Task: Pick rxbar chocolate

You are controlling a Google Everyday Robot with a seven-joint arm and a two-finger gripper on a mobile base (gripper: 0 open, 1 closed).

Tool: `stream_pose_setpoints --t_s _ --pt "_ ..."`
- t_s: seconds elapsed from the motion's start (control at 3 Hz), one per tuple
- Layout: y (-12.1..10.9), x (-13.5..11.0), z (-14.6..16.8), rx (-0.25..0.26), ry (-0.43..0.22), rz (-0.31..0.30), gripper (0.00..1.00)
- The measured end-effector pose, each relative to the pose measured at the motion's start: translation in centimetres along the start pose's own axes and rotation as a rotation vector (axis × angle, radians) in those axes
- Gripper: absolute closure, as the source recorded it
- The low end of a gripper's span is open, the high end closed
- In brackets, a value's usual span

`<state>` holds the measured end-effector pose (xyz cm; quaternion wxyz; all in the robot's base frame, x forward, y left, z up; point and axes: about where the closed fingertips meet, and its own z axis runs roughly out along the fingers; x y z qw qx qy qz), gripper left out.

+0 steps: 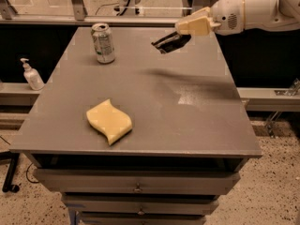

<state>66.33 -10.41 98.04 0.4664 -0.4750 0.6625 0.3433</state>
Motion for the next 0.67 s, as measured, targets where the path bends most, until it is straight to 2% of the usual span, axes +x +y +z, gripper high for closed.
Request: stream_pose_setpoints --t_s 0.33,0.67 --pt "1.38 -2.97 -0.18 -0.037 -0.04 -0.009 1.0" --pt "1.45 -3.15 -0.21 -0.039 -0.043 -0.01 1.0"
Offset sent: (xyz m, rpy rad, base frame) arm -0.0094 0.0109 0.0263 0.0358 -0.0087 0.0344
